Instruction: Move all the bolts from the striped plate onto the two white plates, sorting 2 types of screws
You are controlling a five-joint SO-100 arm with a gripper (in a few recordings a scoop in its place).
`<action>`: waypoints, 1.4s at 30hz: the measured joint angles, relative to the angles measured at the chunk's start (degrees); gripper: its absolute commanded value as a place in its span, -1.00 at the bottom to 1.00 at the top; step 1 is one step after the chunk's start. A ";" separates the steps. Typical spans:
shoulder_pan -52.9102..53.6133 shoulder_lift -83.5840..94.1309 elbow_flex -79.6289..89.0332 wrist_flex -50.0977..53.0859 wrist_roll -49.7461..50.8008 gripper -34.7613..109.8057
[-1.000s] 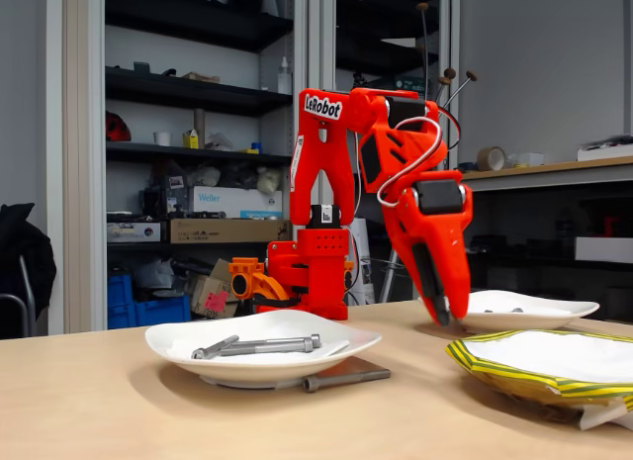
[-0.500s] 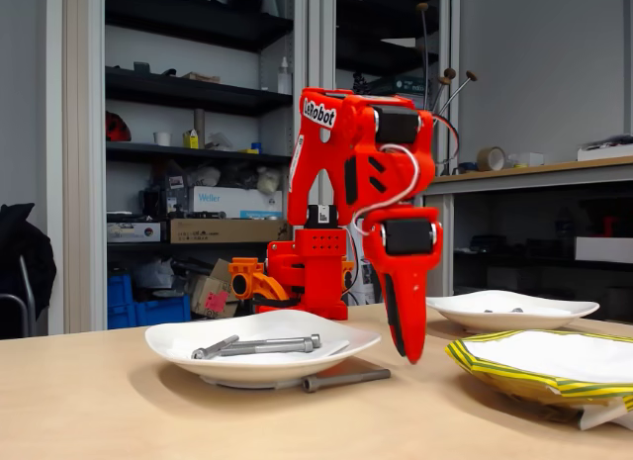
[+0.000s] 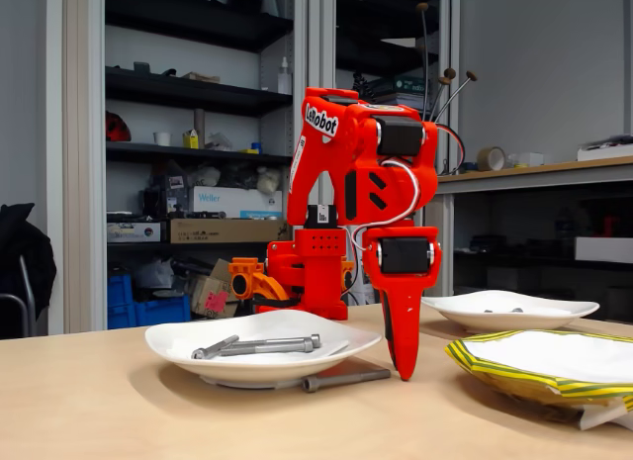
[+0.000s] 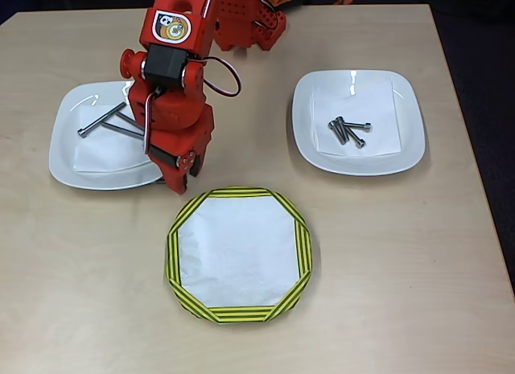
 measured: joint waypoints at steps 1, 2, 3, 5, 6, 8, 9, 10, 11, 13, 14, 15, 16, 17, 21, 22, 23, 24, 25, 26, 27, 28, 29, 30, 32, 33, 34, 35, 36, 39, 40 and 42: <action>0.18 0.00 -0.09 -0.18 0.00 -0.45; 0.26 0.00 -0.09 -0.35 0.00 -0.48; 0.26 0.00 -0.09 -0.35 0.18 -0.51; 0.70 0.00 -0.62 0.35 0.18 -0.52; 0.88 -0.18 -0.79 0.62 0.53 -0.52; 1.32 -0.35 -0.88 0.79 0.97 -0.52; 1.23 -0.35 -0.88 1.32 1.58 -0.52; 1.05 -0.35 -0.88 2.55 2.37 -0.52; 1.05 -0.35 -0.88 3.78 3.34 -0.52; 1.05 -0.35 -0.88 6.94 6.86 -0.52; 1.41 -0.35 -0.88 8.79 8.70 -0.52; 1.67 0.00 -0.44 10.99 10.81 -0.52; 1.76 0.53 -0.26 13.27 12.13 -0.52; 1.85 1.32 -0.26 14.85 13.71 -0.52; 2.11 6.15 2.11 19.07 20.92 -0.52; 1.67 8.44 3.52 18.98 22.94 -0.52; 1.23 10.81 5.19 18.28 24.43 -0.52; 0.70 13.45 7.29 16.88 26.54 -0.52; 0.26 16.52 9.76 15.47 28.65 -0.52; -0.18 19.86 12.66 13.54 30.94 -0.52; -0.70 23.55 16.00 10.90 33.22 -0.52; -0.97 27.25 19.60 8.53 35.42 -0.52; -1.05 31.03 23.47 5.98 37.71 -0.52; -1.05 34.98 27.33 2.37 39.99 -0.52; -2.11 43.51 35.16 -5.01 42.45 -0.52; -2.90 47.72 39.20 -8.79 43.07 -0.52; -2.99 52.12 43.51 -12.74 43.51 -0.52; -2.81 56.43 47.46 -16.35 43.77 -0.52; -2.55 60.73 51.06 -19.34 43.95 -0.52; -2.72 72.95 59.15 -22.94 44.03 -0.52; -2.72 76.90 61.35 -22.85 44.21 -0.52; -2.55 84.90 65.57 -21.71 45.09 -0.52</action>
